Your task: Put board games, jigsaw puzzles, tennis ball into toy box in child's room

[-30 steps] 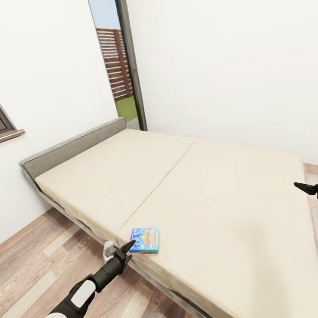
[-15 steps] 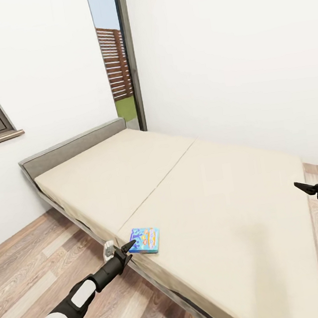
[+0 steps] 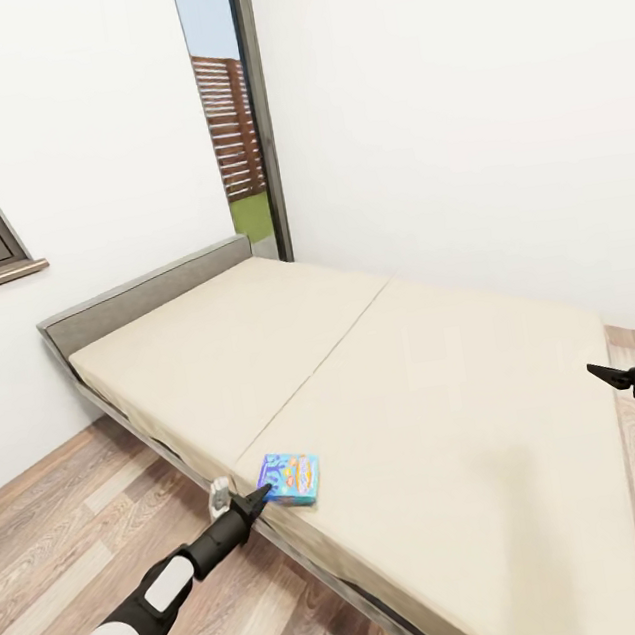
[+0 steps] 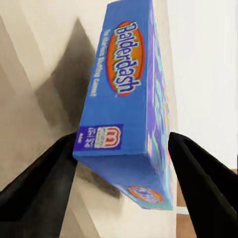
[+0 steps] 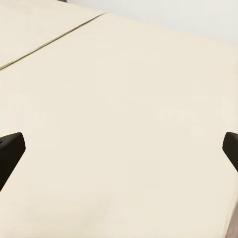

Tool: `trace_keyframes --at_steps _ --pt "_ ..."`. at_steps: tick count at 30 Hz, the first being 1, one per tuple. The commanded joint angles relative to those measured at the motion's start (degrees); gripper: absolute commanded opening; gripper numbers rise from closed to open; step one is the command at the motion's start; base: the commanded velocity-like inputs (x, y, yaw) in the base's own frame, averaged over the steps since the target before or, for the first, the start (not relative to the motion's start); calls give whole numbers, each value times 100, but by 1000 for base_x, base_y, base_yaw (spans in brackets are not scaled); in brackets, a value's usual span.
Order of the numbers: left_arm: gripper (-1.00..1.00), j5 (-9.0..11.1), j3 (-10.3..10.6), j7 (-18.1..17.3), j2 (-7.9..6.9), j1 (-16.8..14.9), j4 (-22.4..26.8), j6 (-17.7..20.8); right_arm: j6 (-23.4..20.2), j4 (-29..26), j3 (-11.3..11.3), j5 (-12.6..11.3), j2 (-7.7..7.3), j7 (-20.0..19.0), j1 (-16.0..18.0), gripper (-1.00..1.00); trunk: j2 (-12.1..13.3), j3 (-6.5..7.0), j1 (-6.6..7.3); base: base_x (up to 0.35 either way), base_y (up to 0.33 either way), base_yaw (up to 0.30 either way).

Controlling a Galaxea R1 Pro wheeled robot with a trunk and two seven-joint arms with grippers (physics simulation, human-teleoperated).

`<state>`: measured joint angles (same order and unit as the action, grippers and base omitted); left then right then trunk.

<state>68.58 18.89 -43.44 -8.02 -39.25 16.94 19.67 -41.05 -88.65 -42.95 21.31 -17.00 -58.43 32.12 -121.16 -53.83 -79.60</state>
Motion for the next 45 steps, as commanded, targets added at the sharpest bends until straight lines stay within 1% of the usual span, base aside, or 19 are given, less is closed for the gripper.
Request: trace_keyframes --at_steps 1,13,16,22,25,30,36,38,40,41,45 --pt "-100 57 26 -21 -5 -4 4 48 -25 -8 -9 49 2 -54 6 100 -2 -5 1 0 0 0" --pt "-100 52 27 -64 -2 -4 34 38 -21 -40 -10 49 12 -55 -12 100 -2 -5 1 0 0 0" --pt "-100 49 40 -145 1 -4 147 36 -21 -51 -5 49 12 -55 -44 100 -2 -5 1 0 0 0" --pt "-100 6 74 -455 -2 32 498 48 -18 -57 -3 49 19 -55 -72 100 -2 -5 1 0 0 0" --pt "-100 -6 85 -510 -7 66 806 73 -17 -57 -3 49 21 -54 -81 100 -2 -5 1 0 0 0" --pt "-100 -10 99 -511 9 79 905 79 -17 -56 -3 49 21 -54 -83 100 -2 -5 1 0 0 0" --pt "-100 -13 105 -493 103 83 935 90 -14 -56 -3 52 21 -60 -94 100 -2 -5 1 0 0 0" --pt "-100 -17 109 -478 180 83 994 98 -2 -54 -3 55 16 -57 -103 100 -2 -5 1 0 0 0" --pt "-100 -11 181 -548 114 150 982 133 29 -3 -68 33 -40 9 -37 100 -2 -5 1 0 0 0" --pt "-100 -7 185 -579 85 183 976 129 29 -3 -101 31 -45 18 -5 100 -2 -5 1 0 0 0" --pt "-100 -7 185 -579 85 278 976 129 29 -3 -229 31 -45 18 23 100 -2 -5 1 0 0 0"
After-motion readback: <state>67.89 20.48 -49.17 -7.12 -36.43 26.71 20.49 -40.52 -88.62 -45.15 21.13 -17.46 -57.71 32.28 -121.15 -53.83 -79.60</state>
